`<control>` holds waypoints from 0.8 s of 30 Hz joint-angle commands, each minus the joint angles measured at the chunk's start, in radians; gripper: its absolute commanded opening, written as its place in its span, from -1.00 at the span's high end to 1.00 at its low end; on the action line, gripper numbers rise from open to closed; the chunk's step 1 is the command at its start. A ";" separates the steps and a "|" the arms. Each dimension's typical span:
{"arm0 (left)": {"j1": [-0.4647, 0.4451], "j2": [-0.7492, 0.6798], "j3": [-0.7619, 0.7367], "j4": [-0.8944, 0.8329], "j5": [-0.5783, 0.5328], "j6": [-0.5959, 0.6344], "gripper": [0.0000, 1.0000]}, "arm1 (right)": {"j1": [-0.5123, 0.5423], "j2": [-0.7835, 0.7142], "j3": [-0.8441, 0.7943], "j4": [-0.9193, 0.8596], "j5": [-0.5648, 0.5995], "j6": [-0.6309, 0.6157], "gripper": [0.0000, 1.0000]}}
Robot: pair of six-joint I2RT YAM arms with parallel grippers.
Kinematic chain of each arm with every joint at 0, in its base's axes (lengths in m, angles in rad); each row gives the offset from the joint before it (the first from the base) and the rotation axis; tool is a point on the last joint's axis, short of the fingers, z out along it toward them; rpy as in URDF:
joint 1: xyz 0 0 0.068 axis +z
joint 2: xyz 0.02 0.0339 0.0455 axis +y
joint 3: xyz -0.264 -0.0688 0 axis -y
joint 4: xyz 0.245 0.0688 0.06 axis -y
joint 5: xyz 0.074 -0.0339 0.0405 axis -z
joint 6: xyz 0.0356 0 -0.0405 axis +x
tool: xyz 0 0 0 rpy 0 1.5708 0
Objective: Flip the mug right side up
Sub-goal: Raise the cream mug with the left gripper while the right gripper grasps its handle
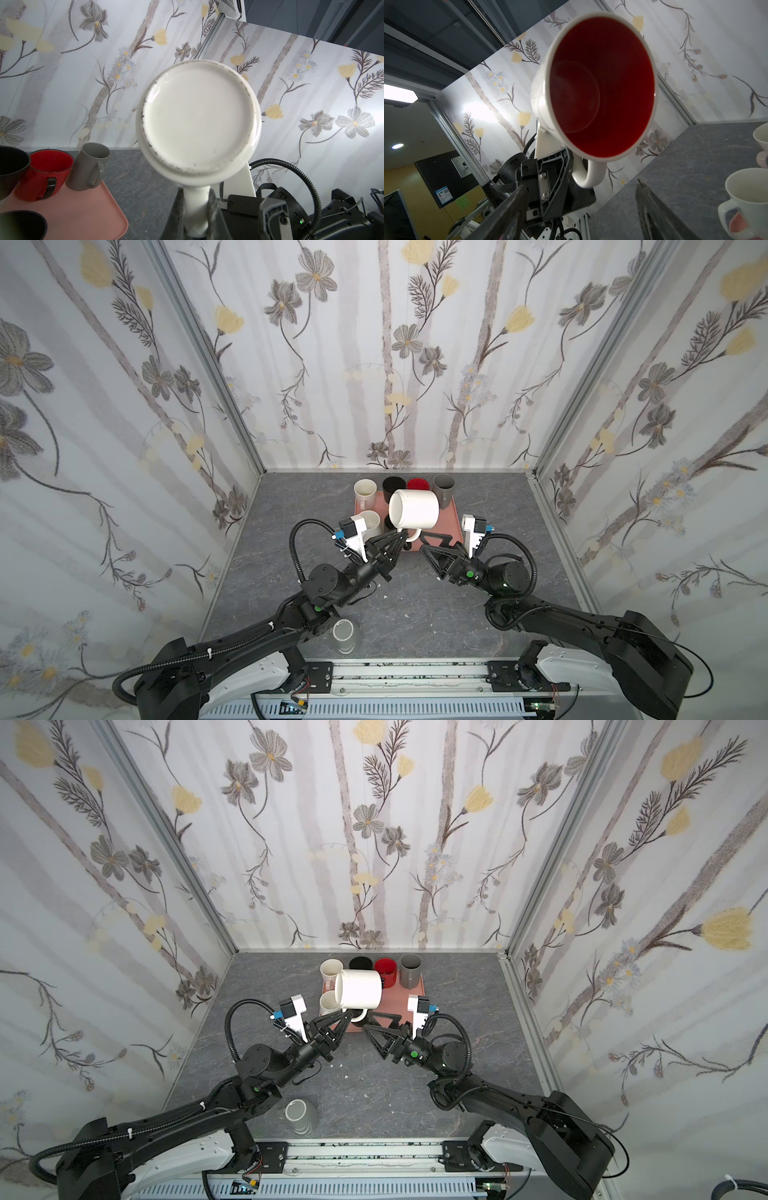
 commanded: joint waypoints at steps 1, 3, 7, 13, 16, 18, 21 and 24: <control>0.000 -0.006 0.019 0.144 0.030 -0.006 1.00 | 0.010 0.040 0.037 0.179 -0.032 0.053 -0.50; 0.000 -0.007 0.019 0.140 0.030 -0.009 1.00 | 0.019 0.065 0.062 0.186 -0.034 0.052 -0.33; 0.000 -0.012 0.019 0.139 0.025 -0.012 1.00 | 0.030 0.103 0.089 0.203 -0.025 0.054 0.02; 0.000 -0.015 0.025 0.108 0.013 -0.015 1.00 | 0.035 0.126 0.099 0.227 -0.014 0.072 0.88; 0.000 -0.022 0.026 0.078 -0.009 -0.027 1.00 | 0.035 0.105 0.085 0.200 0.007 0.057 1.00; 0.000 -0.029 0.019 0.064 -0.035 -0.034 0.39 | 0.034 0.071 0.071 0.152 0.033 0.037 1.00; -0.001 -0.046 0.001 0.039 -0.075 -0.043 -0.41 | 0.033 0.007 0.048 0.047 0.079 -0.008 1.00; 0.000 -0.070 -0.016 0.014 -0.103 -0.046 -1.00 | 0.028 -0.072 0.031 -0.106 0.134 -0.064 1.00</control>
